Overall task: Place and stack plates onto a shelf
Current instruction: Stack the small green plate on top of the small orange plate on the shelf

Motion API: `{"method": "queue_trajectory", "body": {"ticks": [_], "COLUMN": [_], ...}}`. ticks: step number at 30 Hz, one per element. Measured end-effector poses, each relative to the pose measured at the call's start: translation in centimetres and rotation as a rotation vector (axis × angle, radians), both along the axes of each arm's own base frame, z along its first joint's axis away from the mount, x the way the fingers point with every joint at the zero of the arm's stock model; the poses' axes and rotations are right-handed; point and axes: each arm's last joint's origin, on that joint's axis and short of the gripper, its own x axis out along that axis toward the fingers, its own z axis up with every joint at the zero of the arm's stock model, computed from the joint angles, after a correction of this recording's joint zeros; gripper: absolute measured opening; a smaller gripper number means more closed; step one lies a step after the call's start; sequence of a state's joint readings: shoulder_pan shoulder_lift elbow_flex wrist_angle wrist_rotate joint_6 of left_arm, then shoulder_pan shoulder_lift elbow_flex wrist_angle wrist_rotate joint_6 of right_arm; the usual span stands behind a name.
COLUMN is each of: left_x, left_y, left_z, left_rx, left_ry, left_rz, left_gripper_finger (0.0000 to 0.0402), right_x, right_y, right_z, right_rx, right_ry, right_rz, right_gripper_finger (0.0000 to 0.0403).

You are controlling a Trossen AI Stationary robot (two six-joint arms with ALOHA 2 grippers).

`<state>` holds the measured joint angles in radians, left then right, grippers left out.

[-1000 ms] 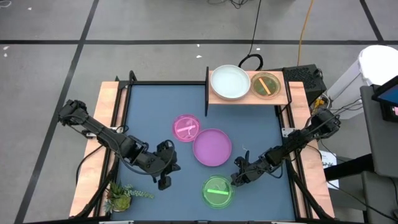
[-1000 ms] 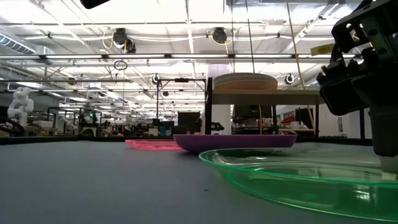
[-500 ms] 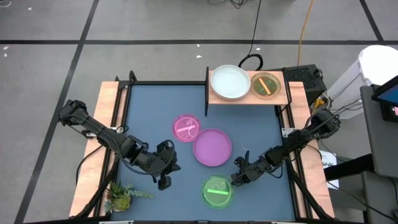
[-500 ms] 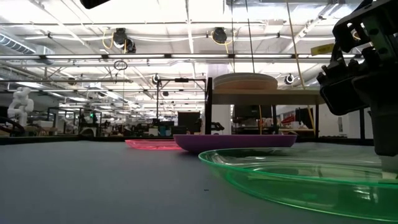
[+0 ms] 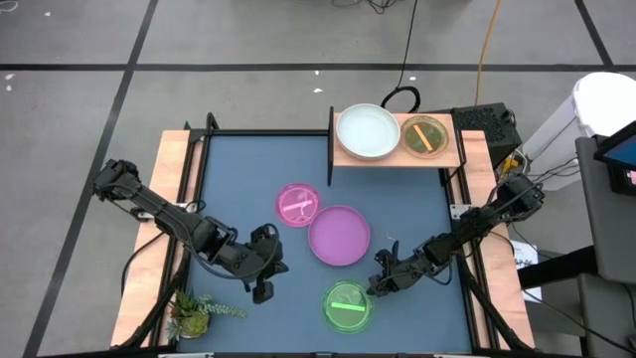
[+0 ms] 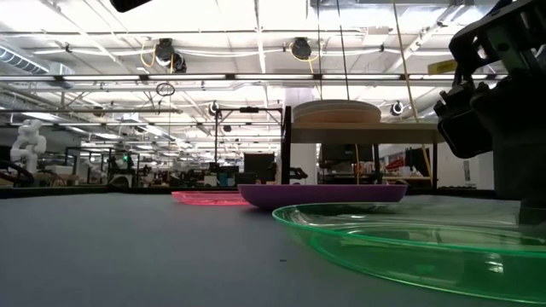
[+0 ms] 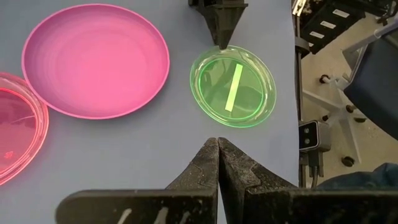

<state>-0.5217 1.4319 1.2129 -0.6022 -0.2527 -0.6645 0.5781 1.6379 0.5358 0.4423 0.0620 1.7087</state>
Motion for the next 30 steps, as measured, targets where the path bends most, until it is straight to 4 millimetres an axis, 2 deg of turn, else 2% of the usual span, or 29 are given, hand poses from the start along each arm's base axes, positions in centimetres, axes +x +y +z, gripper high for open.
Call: {"method": "queue_trajectory", "body": {"ticks": [5, 10, 18, 22, 30], "left_x": [0.1, 0.4, 0.8, 0.8, 0.8], "left_y": [0.1, 0.7, 1.5, 1.5, 1.5], "left_z": [0.0, 0.0, 0.0, 0.0, 0.0], "left_rx": [-0.001, 0.001, 0.003, 0.003, 0.005], "left_ry": [0.000, -0.001, -0.004, -0.005, -0.004], "left_rz": [0.006, 0.024, 0.051, 0.052, 0.051], "left_gripper_finger": [0.0001, 0.0001, 0.0001, 0.0001, 0.0001], "right_x": [0.2, 0.9, 0.8, 0.8, 0.7], "right_y": [0.1, 0.4, 0.5, 0.6, 0.6], "right_z": [0.1, 0.6, 0.4, 0.4, 0.3], "right_rx": [-0.002, -0.031, -0.045, -0.044, -0.068], "right_ry": [-0.001, 0.005, 0.016, 0.014, 0.021], "right_rz": [-0.021, -0.036, -0.032, -0.023, -0.008], "right_gripper_finger": [0.0133, 0.0128, 0.0120, 0.0092, 0.0007]}}
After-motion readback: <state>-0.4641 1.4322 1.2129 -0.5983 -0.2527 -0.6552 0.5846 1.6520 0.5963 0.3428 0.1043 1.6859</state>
